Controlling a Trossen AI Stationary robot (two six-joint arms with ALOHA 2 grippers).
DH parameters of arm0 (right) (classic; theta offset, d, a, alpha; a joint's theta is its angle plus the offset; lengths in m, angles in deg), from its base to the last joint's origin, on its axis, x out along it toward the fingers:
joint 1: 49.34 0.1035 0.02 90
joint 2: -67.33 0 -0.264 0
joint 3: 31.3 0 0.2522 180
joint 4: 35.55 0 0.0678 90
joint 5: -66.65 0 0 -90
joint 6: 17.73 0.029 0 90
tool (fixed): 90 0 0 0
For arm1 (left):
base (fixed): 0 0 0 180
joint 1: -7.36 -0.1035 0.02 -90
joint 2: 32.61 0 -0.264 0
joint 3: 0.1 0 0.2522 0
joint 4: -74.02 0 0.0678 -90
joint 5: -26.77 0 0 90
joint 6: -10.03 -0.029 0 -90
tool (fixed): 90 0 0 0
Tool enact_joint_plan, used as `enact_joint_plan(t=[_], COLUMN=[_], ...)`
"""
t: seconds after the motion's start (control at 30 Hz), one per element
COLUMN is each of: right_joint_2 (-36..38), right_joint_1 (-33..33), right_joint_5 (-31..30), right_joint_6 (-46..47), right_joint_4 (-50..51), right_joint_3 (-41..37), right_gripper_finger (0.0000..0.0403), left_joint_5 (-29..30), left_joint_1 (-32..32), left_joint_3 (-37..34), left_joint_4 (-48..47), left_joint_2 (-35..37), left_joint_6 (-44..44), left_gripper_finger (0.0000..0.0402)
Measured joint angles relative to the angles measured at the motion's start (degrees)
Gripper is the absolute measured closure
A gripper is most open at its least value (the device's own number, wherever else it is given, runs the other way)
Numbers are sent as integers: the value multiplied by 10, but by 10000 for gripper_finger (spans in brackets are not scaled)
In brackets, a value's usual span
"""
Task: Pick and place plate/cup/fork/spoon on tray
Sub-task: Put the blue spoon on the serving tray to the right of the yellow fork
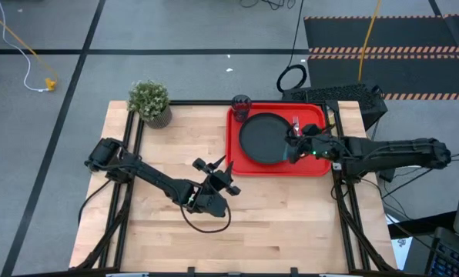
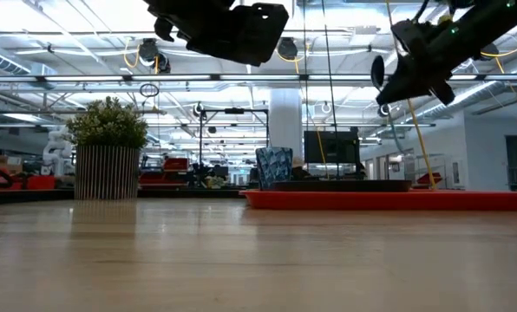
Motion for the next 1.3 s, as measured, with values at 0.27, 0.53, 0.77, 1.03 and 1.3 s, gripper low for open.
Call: enact_joint_plan(t=[0.27,0.53,0.77,1.03,1.3], right_joint_2=[4,-25,-83,-173,-234], right_joint_1=[-94,-182,-262,-357,-429], right_joint_5=[110,129,143,207,204], right_joint_6=[14,-23,-59,-83,-82], right_joint_4=[114,228,290,315,321], right_joint_3=[14,94,123,123,123], right_gripper_finger=[399,399,399,399,399], left_joint_5=[0,0,0,0,0], left_joint_1=[2,2,4,10,12], left_joint_3=[0,0,0,0,0], left_joint_4=[0,0,0,1,1], left_joint_2=[0,0,0,0,0], left_joint_6=[0,0,-1,-4,-4], left_gripper_finger=[247,247,247,247,247])
